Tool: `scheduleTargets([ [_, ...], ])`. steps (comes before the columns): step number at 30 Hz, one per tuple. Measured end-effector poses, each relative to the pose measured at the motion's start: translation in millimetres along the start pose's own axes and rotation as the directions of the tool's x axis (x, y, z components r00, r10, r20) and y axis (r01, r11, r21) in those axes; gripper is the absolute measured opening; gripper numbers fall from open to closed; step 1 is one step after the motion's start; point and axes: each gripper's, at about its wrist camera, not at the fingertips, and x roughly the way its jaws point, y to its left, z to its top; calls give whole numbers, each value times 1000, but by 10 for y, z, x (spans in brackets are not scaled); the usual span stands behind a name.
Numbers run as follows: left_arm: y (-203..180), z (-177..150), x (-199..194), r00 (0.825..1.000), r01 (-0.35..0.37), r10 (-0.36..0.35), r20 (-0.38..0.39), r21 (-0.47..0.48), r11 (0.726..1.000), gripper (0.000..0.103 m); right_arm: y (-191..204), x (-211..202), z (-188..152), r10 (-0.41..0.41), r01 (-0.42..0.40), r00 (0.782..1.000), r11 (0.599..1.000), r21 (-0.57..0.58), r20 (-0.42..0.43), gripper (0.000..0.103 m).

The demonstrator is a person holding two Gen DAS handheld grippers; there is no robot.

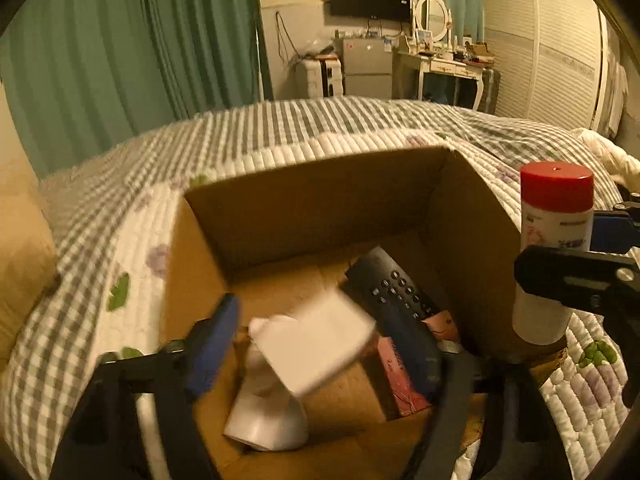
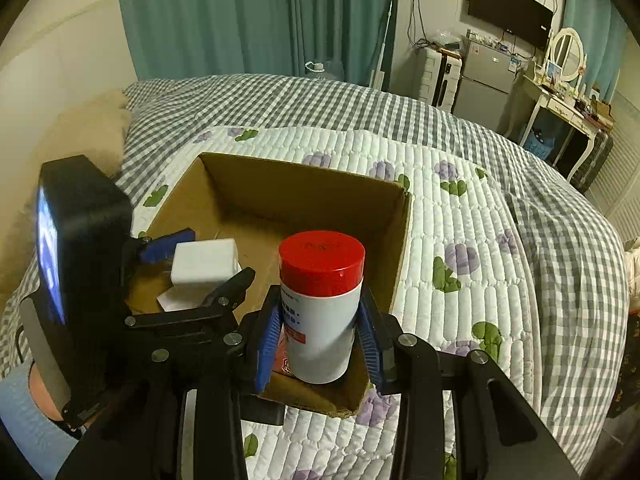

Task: Organize rigid objects
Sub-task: 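Drop the charger into the box with left tool while right tool drops the bottle in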

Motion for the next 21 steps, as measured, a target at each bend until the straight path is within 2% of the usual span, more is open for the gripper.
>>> scheduleTargets([
  [9, 346, 87, -295, 999, -39, 40, 28, -51, 998, 85, -8, 7, 29, -2, 2, 1000, 1000, 11, -7, 36],
  [15, 662, -26, -449, 997, -60, 65, 42, -119, 991, 85, 94, 424, -59, 23, -23, 995, 1000, 8, -100, 36],
  [19, 758, -90, -513, 996, -65, 72, 46, -140, 988, 86, 131, 529, -77, 25, -23, 995, 1000, 22, -96, 37],
  [21, 783, -110, -576, 996, -68, 76, 48, -154, 986, 86, 114, 415, -44, 6, -4, 999, 999, 39, -43, 61],
])
